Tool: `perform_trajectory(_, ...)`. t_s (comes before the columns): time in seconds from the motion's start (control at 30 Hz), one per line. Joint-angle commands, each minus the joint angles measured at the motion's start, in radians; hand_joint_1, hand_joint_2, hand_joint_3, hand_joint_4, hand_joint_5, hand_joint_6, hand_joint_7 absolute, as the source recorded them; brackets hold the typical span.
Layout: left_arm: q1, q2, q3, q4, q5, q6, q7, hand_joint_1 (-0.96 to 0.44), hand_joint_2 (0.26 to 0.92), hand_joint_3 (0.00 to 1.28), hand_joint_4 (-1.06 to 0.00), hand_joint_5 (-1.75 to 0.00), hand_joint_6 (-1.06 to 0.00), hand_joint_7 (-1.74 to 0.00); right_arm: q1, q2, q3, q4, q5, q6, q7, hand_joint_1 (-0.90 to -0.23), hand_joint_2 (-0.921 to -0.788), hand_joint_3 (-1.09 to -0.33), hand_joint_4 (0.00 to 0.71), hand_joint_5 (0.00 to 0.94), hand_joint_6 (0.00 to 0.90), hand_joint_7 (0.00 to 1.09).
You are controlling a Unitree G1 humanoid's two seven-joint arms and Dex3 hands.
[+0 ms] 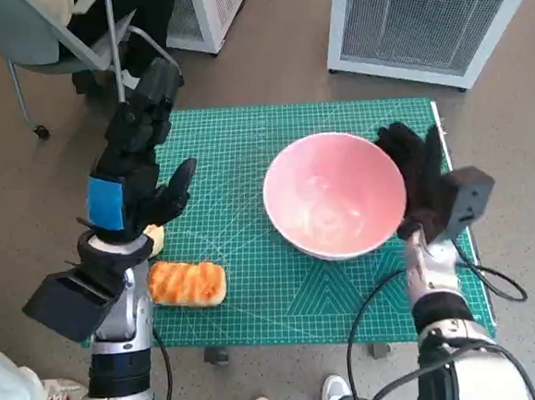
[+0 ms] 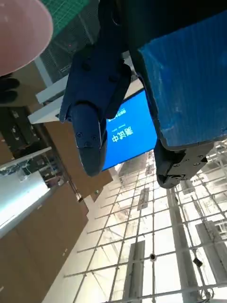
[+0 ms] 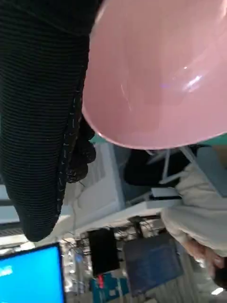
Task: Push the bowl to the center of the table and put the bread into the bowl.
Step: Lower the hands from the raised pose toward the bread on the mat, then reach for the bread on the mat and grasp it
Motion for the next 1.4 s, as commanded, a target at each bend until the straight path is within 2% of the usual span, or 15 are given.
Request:
perform_trajectory(0.03,0.017,0.019,0.010,-0.026,-0.008,0.008,-0.003,-0.55,0.921,0.39,-0.26,0.00,-0.39,-0.02,-0.012,0.019,0.003,0.024,-0.006,0.050,-0.015,-0.481,-0.921,-0.868,0.202,0.002,0.139,0.22)
perform_trajectory(0.3,0.035,0.029,0.018,-0.048,-0.012,0.021,-0.002,-0.55,0.921,0.39,-0.26,0.00,-0.38,-0.02,-0.034,0.020,0.012,0.030,-0.014,0.084,-0.014,-0.502,-0.921,-0.855,0.196,0.000,0.158,0.18)
perform_trajectory(0.47,0.056,0.044,0.026,-0.067,-0.021,0.032,-0.010,-0.54,0.921,0.38,-0.26,0.00,-0.38,-0.02,-0.044,0.000,0.003,0.027,-0.003,0.092,-0.004,-0.496,-0.921,-0.858,0.183,0.000,0.156,0.17)
perform_trajectory(0.6,0.080,0.069,0.037,-0.094,-0.030,0.050,-0.024,-0.54,0.921,0.39,-0.26,0.00,-0.38,-0.02,-0.056,-0.024,0.010,0.017,-0.011,0.067,-0.015,-0.471,-0.921,-0.867,0.174,0.002,0.157,0.16)
perform_trajectory(0.7,0.098,0.094,0.047,-0.115,-0.035,0.065,-0.038,-0.55,0.921,0.39,-0.26,0.00,-0.38,-0.02,-0.067,-0.043,0.029,0.000,-0.030,0.021,-0.029,-0.456,-0.921,-0.876,0.179,0.005,0.157,0.15)
perform_trajectory(0.8,0.116,0.120,0.058,-0.135,-0.032,0.073,-0.048,-0.55,0.921,0.39,-0.26,0.00,-0.38,-0.01,-0.071,-0.058,0.046,-0.016,-0.048,-0.033,-0.038,-0.470,-0.921,-0.883,0.184,0.007,0.158,0.15)
perform_trajectory(0.97,0.149,0.192,0.081,-0.170,-0.007,0.071,-0.077,-0.55,0.921,0.39,-0.26,0.00,-0.38,-0.01,-0.061,-0.070,0.082,-0.098,-0.078,-0.199,-0.044,-0.511,-0.921,-0.890,0.196,0.011,0.169,0.16)
perform_trajectory(1.03,0.166,0.224,0.089,-0.185,0.010,0.069,-0.090,-0.55,0.921,0.40,-0.25,0.00,-0.38,-0.01,-0.051,-0.073,0.095,-0.149,-0.080,-0.268,-0.025,-0.519,-0.921,-0.893,0.209,0.008,0.079,0.36)
perform_trajectory(1.07,0.175,0.240,0.092,-0.192,0.019,0.068,-0.095,-0.55,0.921,0.40,-0.25,0.00,-0.38,-0.01,-0.046,-0.073,0.100,-0.174,-0.079,-0.298,-0.015,-0.519,-0.921,-0.893,0.213,0.008,0.063,0.40)
perform_trajectory(1.13,0.197,0.278,0.098,-0.210,0.044,0.070,-0.109,-0.56,0.921,0.40,-0.25,0.00,-0.37,-0.01,-0.035,-0.071,0.108,-0.234,-0.066,-0.356,0.016,-0.517,-0.921,-0.898,0.227,0.011,0.025,0.50)
perform_trajectory(1.2,0.223,0.318,0.104,-0.235,0.070,0.086,-0.125,-0.58,0.921,0.40,-0.25,0.00,-0.37,-0.01,-0.022,-0.069,0.118,-0.296,-0.050,-0.397,0.046,-0.517,-0.921,-0.904,0.235,0.015,0.012,0.55)
perform_trajectory(1.33,0.295,0.424,0.112,-0.324,0.136,0.159,-0.180,-0.60,0.921,0.42,-0.25,0.00,-0.36,0.00,0.017,-0.062,0.148,-0.455,-0.013,-0.456,0.107,-0.528,-0.921,-0.908,0.249,0.022,0.002,0.59)
perform_trajectory(1.4,0.329,0.483,0.114,-0.377,0.153,0.217,-0.227,-0.62,0.921,0.42,-0.24,0.00,-0.35,0.00,0.034,-0.061,0.167,-0.524,0.022,-0.469,0.148,-0.527,-0.921,-0.905,0.251,0.024,0.000,0.61)
